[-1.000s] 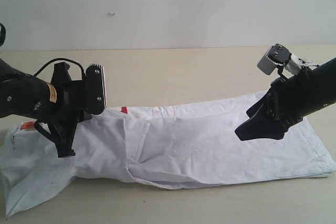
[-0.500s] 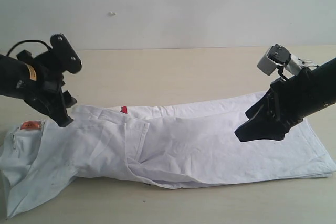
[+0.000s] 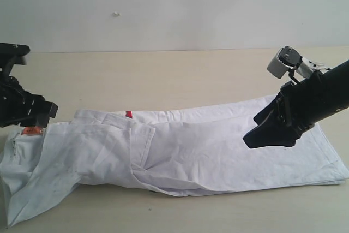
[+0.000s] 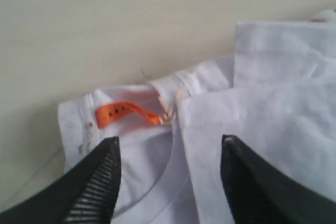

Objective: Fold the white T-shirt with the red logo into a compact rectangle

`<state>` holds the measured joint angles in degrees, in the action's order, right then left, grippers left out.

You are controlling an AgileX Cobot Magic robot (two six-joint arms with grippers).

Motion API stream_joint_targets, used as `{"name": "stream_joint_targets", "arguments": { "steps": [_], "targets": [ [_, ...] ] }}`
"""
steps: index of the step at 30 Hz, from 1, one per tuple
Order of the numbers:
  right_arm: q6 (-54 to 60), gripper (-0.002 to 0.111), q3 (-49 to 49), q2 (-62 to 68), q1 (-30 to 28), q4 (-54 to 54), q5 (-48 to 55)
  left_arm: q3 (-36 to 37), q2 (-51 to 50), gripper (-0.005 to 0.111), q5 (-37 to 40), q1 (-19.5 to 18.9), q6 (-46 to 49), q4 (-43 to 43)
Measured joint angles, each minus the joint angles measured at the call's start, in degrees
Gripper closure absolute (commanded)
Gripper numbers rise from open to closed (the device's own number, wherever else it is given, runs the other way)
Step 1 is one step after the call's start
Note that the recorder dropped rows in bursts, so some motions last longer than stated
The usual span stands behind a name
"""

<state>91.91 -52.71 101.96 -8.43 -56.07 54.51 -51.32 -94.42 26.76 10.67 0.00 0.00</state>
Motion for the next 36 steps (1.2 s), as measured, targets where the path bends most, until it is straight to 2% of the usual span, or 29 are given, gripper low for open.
{"name": "stream_joint_targets", "arguments": {
  "steps": [4,13,18,31,36],
  "targets": [
    [0.0,0.034,0.0,0.0,0.0,-0.2,0.1,1.1,0.3,0.055,3.0,-0.3,-0.9,-1.6],
    [0.0,0.034,0.0,0.0,0.0,-0.3,0.8,7.2,1.7,0.035,2.8,-5.3,-3.9,-4.3],
    [0.0,0.034,0.0,0.0,0.0,-0.3,0.9,9.5,1.9,0.035,2.1,-7.6,-1.7,-11.0],
    [0.0,0.034,0.0,0.0,0.0,-1.2,1.5,13.4,1.9,0.035,3.2,-9.5,3.7,-20.6],
    [0.2,0.034,0.0,0.0,0.0,-1.8,1.8,14.4,1.9,0.035,4.8,-10.0,11.1,-30.3]
  ]
}}
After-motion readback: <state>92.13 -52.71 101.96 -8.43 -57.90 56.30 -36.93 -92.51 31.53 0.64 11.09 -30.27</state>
